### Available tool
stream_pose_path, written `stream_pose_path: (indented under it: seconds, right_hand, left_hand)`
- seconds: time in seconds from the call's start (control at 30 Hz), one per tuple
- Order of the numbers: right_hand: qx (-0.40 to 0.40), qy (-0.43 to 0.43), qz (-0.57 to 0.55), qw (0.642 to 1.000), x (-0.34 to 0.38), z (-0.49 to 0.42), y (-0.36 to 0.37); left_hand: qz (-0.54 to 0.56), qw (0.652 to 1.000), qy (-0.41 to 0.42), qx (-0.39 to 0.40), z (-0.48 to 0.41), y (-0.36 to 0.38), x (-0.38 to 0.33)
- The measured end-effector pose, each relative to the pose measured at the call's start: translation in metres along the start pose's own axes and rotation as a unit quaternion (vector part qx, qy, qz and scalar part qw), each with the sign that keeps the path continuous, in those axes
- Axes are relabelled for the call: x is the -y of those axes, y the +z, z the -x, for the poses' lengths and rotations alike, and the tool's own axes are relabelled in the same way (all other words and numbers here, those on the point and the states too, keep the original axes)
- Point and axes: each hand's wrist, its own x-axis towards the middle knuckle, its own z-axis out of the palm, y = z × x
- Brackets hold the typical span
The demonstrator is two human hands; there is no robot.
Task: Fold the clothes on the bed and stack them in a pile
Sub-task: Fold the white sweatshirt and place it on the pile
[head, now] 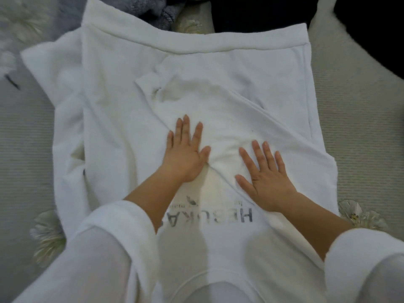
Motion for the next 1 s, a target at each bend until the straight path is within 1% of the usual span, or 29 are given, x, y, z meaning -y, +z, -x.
stream_pose_path:
  seconds: [0.1,0.13,0.17,0.23,0.27,0.33,0.37,0.43,0.47,0.5,0.53,0.6,0.63,0.67,0.7,0.73,0.77,0.83,0.9,0.93,0.97,1.0]
  right_hand:
    - [0.039,0.035,0.007,0.999,0.013,-0.002,-0.011]
    - [0.027,0.05,0.001,0.998,0.022,-0.002,-0.015]
    - [-0.011,0.055,-0.006,0.998,0.033,0.0,-0.02]
    - [-0.094,0.024,-0.028,0.995,0.064,0.004,-0.027]
    - [-0.114,-0.004,-0.046,0.992,0.084,0.006,-0.028]
    - [-0.114,-0.055,-0.076,0.989,0.128,0.007,-0.025]
    - [-0.108,-0.076,-0.089,0.987,0.15,0.004,-0.022]
    - [-0.093,-0.11,-0.106,0.984,0.191,-0.005,-0.016]
    - [-0.081,-0.121,-0.109,0.983,0.208,-0.01,-0.012]
    - [-0.065,-0.125,-0.108,0.984,0.221,-0.015,-0.007]
    - [-0.05,-0.122,-0.098,0.986,0.23,-0.018,-0.001]
    - [-0.037,-0.111,-0.051,0.992,0.237,-0.021,0.01]
    - [-0.032,-0.109,-0.024,0.993,0.236,-0.021,0.013]
    - [-0.025,-0.112,-0.006,0.993,0.235,-0.022,0.014]
    - [-0.014,-0.114,0.003,0.993,0.233,-0.022,0.014]
    - [-0.002,-0.114,0.007,0.993,0.232,-0.023,0.012]
    - [0.008,-0.113,0.008,0.993,0.232,-0.024,0.011]
    - [0.021,-0.11,0.011,0.994,0.234,-0.025,0.007]
    - [0.03,-0.105,0.02,0.994,0.236,-0.024,0.006]
    - [0.035,-0.103,0.024,0.994,0.236,-0.024,0.005]
    - [0.042,-0.101,0.024,0.994,0.237,-0.024,0.003]
    - [0.049,-0.099,0.024,0.994,0.238,-0.024,0.002]
  left_hand:
    - [0.044,0.998,0.032,0.021,0.057,0.019,-0.001]
    - [0.058,0.998,0.036,0.017,0.075,0.024,0.003]
    - [0.069,0.997,0.037,-0.002,0.091,0.026,0.01]
    - [0.081,0.993,0.027,-0.083,0.118,0.02,0.03]
    - [0.097,0.986,0.014,-0.133,0.128,0.014,0.042]
    - [0.153,0.961,-0.039,-0.226,0.142,-0.003,0.07]
    - [0.182,0.945,-0.079,-0.261,0.144,-0.012,0.086]
    - [0.237,0.904,-0.187,-0.302,0.142,-0.026,0.124]
    - [0.269,0.879,-0.246,-0.307,0.14,-0.031,0.144]
    - [0.315,0.847,-0.301,-0.305,0.138,-0.034,0.163]
    - [0.38,0.805,-0.341,-0.302,0.136,-0.035,0.181]
    - [0.532,0.696,-0.372,-0.307,0.131,-0.038,0.208]
    - [0.585,0.648,-0.375,-0.312,0.128,-0.041,0.217]
    - [0.62,0.618,-0.372,-0.309,0.124,-0.043,0.224]
    - [0.639,0.608,-0.362,-0.301,0.119,-0.046,0.228]
    - [0.647,0.617,-0.348,-0.283,0.113,-0.049,0.231]
    - [0.641,0.64,-0.334,-0.26,0.107,-0.053,0.232]
    - [0.603,0.698,-0.315,-0.222,0.097,-0.061,0.23]
    - [0.554,0.75,-0.295,-0.207,0.092,-0.068,0.224]
    - [0.539,0.765,-0.284,-0.209,0.091,-0.071,0.222]
    - [0.541,0.766,-0.268,-0.221,0.092,-0.074,0.219]
    - [0.556,0.755,-0.246,-0.245,0.095,-0.078,0.217]
